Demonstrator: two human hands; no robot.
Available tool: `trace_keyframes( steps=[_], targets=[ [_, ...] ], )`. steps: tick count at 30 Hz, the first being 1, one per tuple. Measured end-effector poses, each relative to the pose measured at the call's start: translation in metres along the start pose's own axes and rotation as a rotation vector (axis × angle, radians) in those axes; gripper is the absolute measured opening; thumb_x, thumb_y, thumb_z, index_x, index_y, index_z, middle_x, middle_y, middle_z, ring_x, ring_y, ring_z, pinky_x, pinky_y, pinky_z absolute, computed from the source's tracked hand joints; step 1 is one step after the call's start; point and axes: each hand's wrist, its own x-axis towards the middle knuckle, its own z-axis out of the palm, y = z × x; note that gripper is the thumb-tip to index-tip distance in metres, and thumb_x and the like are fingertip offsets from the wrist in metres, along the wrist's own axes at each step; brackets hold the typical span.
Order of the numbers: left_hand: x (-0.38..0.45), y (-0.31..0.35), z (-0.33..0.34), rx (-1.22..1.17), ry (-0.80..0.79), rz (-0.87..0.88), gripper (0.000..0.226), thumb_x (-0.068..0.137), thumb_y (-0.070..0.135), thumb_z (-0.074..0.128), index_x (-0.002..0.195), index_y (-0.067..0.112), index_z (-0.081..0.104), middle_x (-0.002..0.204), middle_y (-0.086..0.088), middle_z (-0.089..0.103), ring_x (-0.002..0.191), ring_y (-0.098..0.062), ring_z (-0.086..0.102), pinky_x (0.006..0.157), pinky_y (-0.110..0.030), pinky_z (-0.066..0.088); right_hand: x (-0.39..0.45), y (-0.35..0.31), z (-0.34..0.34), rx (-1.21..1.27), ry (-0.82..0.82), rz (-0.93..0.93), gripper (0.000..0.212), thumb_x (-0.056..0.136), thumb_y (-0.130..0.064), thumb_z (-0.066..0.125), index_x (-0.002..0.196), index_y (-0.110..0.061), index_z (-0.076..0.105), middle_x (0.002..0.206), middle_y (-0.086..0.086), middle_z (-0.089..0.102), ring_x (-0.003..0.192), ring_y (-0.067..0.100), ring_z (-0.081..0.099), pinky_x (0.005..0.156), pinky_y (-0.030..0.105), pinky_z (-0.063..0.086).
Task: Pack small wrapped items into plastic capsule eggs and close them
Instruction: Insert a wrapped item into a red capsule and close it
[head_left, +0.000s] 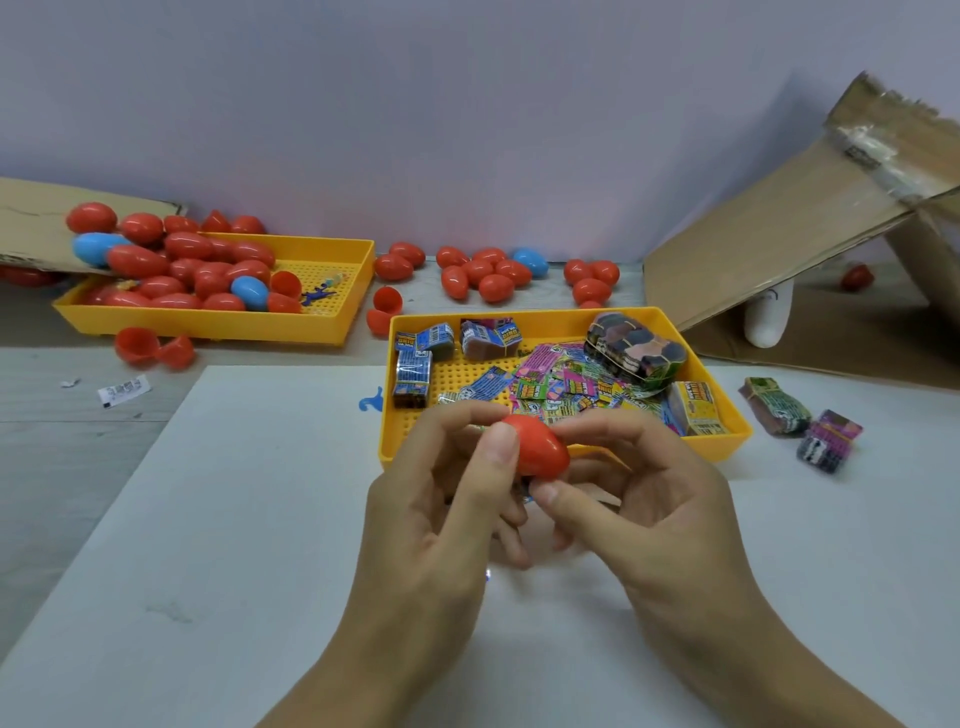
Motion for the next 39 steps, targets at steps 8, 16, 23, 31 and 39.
trace_keyframes(
  steps=[8, 16, 23, 31, 39],
  targets=[
    [0.0, -0.004, 0.003, 0.028, 0.107, 0.106, 0.023, 0.08, 0.022, 0.076, 0.098, 0.028, 0.062, 0.091, -0.001, 0.069, 0.076, -0.024, 0.073, 0.063, -0.028, 0.06, 0.005, -0.001, -0.016, -0.271, 0.167, -0.233, 0.027, 0.081, 0.002, 0.057, 0.087, -0.017, 0.075, 0.089, -0.002, 0.071, 0.076, 0.013, 0.067, 0.064, 0.021, 0.053],
    [0.002, -0.006, -0.001, -0.017, 0.086, 0.095, 0.031, 0.076, 0.023, 0.077, 0.106, 0.026, 0.071, 0.11, -0.01, 0.067, 0.104, -0.03, 0.068, 0.079, -0.028, 0.059, 0.021, 0.013, -0.042, -1.396, 0.237, -0.048, 0.068, 0.082, -0.078, 0.038, 0.1, -0.025, 0.078, 0.128, -0.003, 0.06, 0.119, 0.024, 0.034, 0.094, 0.042, 0.024],
    [0.003, -0.009, -0.001, -0.05, 0.065, 0.11, 0.035, 0.075, 0.007, 0.075, 0.104, 0.025, 0.07, 0.11, -0.016, 0.068, 0.105, -0.026, 0.069, 0.081, -0.025, 0.058, 0.02, 0.01, -0.039, -1.292, 0.237, -0.28, 0.05, 0.075, -0.074, 0.051, 0.071, -0.031, 0.075, 0.114, -0.007, 0.066, 0.124, 0.028, 0.042, 0.096, 0.051, 0.03],
    [0.005, -0.008, 0.0, -0.073, 0.078, 0.093, 0.033, 0.074, 0.004, 0.076, 0.097, 0.025, 0.066, 0.102, 0.005, 0.071, 0.097, -0.019, 0.071, 0.075, -0.023, 0.059, 0.02, 0.002, -0.035, -0.802, 0.186, -0.31, 0.017, 0.083, -0.039, 0.076, 0.079, -0.025, 0.067, 0.102, -0.016, 0.067, 0.116, 0.019, 0.056, 0.102, 0.031, 0.038],
    [0.003, -0.002, 0.0, -0.082, 0.057, 0.091, 0.026, 0.082, 0.008, 0.066, 0.099, 0.027, 0.073, 0.103, -0.004, 0.072, 0.093, -0.023, 0.072, 0.073, -0.026, 0.06, 0.011, -0.007, -0.024, -0.32, 0.024, -0.253, 0.012, 0.084, -0.03, 0.073, 0.08, -0.019, 0.074, 0.086, -0.004, 0.068, 0.074, 0.014, 0.066, 0.06, 0.021, 0.052]
  ],
)
